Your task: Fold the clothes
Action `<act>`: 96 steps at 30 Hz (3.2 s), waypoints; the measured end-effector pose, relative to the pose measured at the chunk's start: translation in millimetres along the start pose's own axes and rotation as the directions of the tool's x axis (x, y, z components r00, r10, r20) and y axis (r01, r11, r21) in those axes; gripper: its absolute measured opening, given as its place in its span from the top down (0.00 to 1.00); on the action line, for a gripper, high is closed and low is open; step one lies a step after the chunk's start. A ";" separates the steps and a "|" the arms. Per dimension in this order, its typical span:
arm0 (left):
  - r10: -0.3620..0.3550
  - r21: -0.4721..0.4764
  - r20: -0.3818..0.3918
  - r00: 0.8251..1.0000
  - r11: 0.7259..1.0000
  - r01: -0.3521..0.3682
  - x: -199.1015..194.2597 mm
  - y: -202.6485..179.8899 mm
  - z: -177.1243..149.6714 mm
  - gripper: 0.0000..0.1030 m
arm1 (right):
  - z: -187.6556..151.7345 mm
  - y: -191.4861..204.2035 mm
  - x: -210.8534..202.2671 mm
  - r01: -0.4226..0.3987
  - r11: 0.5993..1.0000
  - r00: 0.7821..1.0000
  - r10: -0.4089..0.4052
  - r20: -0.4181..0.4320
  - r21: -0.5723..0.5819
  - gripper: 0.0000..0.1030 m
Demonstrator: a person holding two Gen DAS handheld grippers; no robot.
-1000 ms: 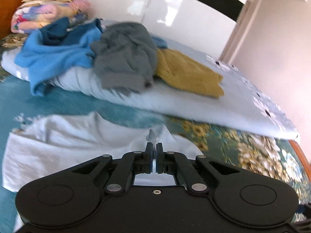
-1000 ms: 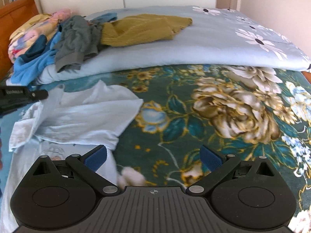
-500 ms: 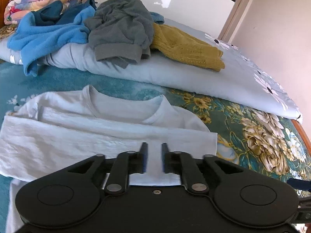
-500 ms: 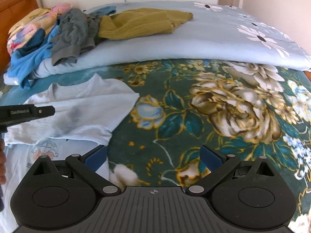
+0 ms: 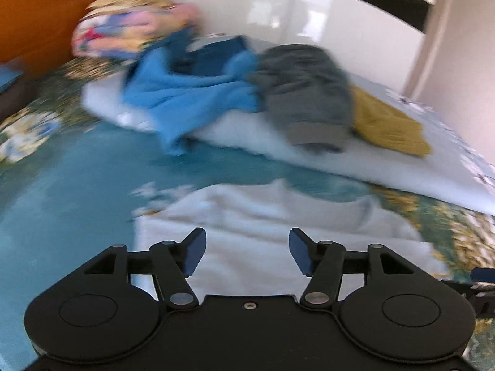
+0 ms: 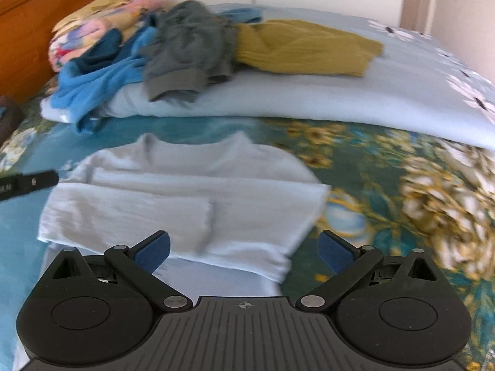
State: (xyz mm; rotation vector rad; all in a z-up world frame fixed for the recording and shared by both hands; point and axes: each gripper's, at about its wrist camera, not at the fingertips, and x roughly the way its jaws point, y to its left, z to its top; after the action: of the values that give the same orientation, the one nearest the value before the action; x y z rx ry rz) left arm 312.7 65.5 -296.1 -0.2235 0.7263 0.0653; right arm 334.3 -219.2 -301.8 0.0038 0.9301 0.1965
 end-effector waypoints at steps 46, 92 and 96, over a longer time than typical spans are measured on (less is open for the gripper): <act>0.101 -0.046 -0.111 0.989 0.993 -0.107 4.0 99.9 -48.7 0.41 | 25.2 27.8 84.8 -0.092 0.985 0.981 0.115 -0.159 0.148 0.97; 0.176 -0.070 -0.081 0.981 0.981 -0.181 53.0 59.5 -48.0 0.27 | 7.0 -49.7 55.7 0.001 0.964 0.998 0.015 -0.060 0.266 0.97; 0.175 -0.054 -0.080 0.981 0.982 -0.180 53.7 59.6 -49.3 0.26 | 0.1 -50.0 60.8 0.010 0.965 0.997 0.010 -0.077 0.263 0.97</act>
State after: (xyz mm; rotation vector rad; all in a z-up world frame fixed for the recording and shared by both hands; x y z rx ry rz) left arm 312.6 111.5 -378.3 -0.2201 0.8190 0.2507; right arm 378.1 -258.0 -354.5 0.2434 1.0288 0.0721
